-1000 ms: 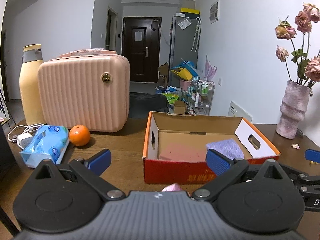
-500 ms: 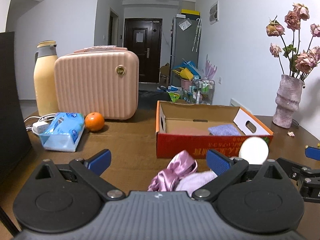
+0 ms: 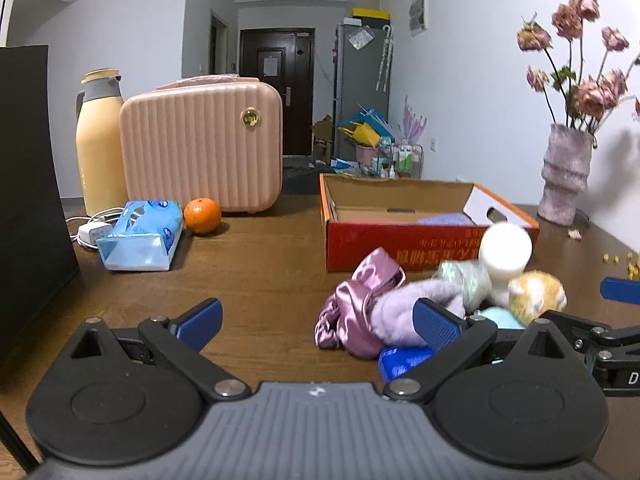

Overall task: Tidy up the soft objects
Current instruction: 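Move the right tool back to the blue handkerchief pack and grasp it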

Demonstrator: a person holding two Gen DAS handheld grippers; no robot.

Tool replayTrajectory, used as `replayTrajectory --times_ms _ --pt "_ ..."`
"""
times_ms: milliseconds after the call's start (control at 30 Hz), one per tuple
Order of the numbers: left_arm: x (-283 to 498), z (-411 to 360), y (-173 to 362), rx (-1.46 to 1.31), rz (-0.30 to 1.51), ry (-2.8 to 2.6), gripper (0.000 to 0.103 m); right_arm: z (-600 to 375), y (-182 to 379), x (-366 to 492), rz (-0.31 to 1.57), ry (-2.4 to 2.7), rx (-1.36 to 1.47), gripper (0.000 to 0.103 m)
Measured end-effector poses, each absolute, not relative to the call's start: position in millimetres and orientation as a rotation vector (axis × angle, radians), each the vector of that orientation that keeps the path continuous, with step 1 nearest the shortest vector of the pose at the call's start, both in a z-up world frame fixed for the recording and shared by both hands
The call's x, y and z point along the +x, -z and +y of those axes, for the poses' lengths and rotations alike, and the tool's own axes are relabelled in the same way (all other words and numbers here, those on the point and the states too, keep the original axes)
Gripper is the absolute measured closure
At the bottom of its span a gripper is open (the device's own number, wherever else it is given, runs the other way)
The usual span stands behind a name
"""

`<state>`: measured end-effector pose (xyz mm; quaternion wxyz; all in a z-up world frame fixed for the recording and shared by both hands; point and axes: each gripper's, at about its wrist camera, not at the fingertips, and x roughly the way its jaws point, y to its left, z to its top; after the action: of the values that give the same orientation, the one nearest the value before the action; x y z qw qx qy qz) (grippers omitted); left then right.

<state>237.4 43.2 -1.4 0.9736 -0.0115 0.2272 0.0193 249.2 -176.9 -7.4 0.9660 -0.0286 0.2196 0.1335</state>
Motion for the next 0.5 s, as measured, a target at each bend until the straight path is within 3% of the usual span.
replayTrajectory --times_ms 500 --pt "231.0 71.2 14.0 -0.007 0.502 -0.063 0.000 -121.8 23.5 253.4 0.515 -0.391 -0.138 0.001"
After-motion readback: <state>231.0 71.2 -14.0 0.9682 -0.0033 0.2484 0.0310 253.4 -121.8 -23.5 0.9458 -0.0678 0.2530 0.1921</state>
